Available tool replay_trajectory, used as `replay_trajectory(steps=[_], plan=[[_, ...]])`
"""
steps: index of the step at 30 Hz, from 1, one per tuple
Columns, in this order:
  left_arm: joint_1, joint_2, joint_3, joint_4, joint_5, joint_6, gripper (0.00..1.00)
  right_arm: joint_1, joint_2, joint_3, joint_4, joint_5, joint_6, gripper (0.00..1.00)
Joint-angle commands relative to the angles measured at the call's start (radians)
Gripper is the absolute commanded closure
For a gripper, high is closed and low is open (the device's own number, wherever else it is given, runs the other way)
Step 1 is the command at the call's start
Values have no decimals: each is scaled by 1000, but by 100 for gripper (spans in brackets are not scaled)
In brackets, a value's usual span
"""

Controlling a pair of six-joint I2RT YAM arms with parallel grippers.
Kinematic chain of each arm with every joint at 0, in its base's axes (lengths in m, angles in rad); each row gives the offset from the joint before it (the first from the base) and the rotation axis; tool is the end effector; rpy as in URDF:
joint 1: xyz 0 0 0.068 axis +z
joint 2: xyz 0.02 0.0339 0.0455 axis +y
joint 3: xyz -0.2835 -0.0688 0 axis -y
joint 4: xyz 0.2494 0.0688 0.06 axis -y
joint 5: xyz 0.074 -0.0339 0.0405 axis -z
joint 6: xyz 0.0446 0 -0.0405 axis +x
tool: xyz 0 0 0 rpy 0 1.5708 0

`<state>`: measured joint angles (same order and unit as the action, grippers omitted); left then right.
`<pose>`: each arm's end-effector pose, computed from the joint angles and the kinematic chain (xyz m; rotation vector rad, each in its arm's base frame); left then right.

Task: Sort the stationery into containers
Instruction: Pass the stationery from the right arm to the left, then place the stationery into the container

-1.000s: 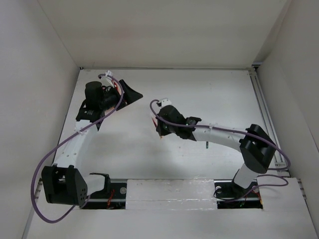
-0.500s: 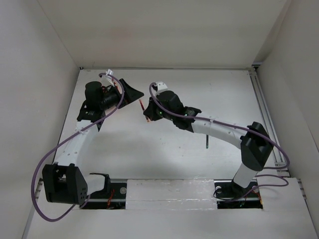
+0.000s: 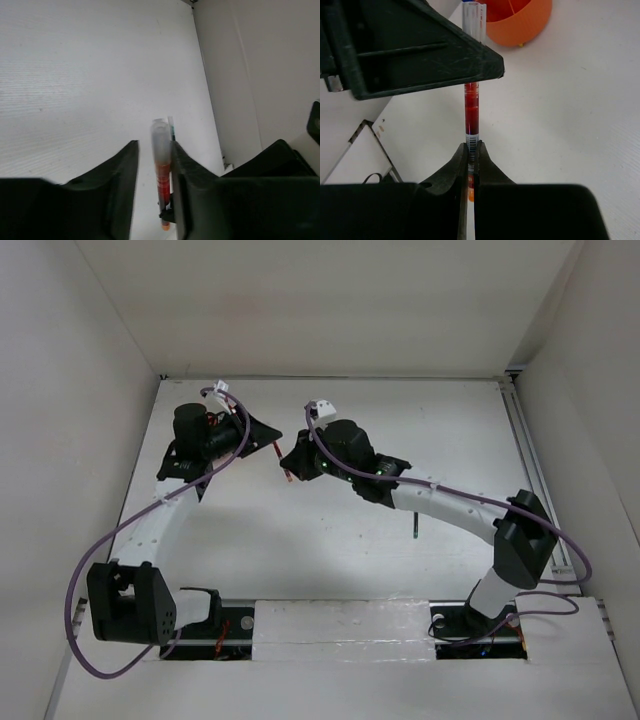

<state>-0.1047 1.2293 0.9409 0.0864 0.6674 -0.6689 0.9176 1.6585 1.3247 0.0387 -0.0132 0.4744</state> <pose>0.2836 -0.0576 0.3453 -0.0121 1.8747 -1.1345 0.2509 0.3288 0.3364 -0.4454 1.9326 0.9525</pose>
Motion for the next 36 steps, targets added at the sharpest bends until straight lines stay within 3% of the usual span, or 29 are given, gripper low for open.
replay_trajectory(steps=[1, 3, 5, 7, 8, 9, 11, 16, 20, 23, 27, 36], plan=[[2, 18, 2, 44, 15, 3, 78, 7, -45, -22, 93, -62, 9, 100], [2, 28, 2, 65, 47, 3, 86, 7, -54, -22, 125, -108, 9, 100], [2, 29, 12, 85, 58, -9, 100, 7, -54, -35, 139, -134, 9, 100], [2, 38, 41, 85, 58, -9, 100, 7, -54, -44, 151, -143, 9, 88], [2, 38, 59, 75, 58, 2, 100, 7, -54, -44, 151, -143, 9, 46], [2, 48, 84, 50, 14, 21, 100, 7, -66, -59, 151, -134, 9, 28], [2, 67, 191, -64, -76, 98, 100, 7, -92, -97, 151, -100, 9, 5], [2, 208, 504, -267, -329, 293, 100, -29, -154, -195, 142, -80, 9, 1], [2, 361, 734, -318, -448, 481, 100, -51, -219, -278, 122, -71, -11, 1], [2, 450, 771, -284, -527, 578, 100, -60, -281, -337, 99, -53, -23, 1], [74, 512, 735, -174, -540, 542, 100, -60, -353, -412, 89, -44, -23, 1], [74, 607, 722, -16, -641, 614, 100, -60, -450, -521, 70, -53, -23, 1]])
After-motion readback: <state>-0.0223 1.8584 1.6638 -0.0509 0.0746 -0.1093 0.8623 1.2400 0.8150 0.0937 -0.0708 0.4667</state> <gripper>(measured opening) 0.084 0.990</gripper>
